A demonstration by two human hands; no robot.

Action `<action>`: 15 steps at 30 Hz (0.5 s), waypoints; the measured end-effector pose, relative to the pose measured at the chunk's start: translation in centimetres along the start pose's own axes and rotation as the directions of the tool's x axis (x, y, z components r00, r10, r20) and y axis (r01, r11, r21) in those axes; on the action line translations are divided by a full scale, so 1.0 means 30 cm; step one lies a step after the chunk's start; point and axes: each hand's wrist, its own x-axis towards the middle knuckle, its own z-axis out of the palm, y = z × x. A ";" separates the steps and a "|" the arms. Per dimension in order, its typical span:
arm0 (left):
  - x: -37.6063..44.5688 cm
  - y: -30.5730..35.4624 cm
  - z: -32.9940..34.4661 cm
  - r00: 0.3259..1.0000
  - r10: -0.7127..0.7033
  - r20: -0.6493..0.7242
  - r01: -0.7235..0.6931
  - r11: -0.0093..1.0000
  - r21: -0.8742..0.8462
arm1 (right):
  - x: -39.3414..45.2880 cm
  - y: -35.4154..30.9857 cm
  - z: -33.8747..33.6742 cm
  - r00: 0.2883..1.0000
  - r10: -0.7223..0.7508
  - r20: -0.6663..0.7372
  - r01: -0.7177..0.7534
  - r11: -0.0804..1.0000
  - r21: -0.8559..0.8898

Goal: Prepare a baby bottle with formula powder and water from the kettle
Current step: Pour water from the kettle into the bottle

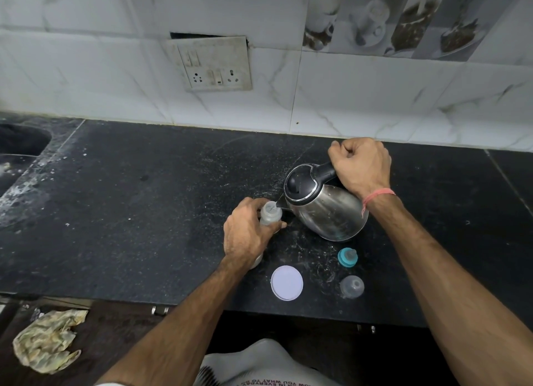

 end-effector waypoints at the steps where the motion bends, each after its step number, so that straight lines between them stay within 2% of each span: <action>1: 0.000 0.000 0.000 1.000 0.001 -0.002 -0.001 1.000 -0.002 | 0.000 -0.001 -0.001 1.000 0.000 0.000 0.000 1.000 0.001; 15: -0.003 -0.001 0.000 1.000 -0.001 0.000 0.001 1.000 0.001 | -0.004 -0.004 -0.009 1.000 0.023 -0.011 -0.023 1.000 -0.004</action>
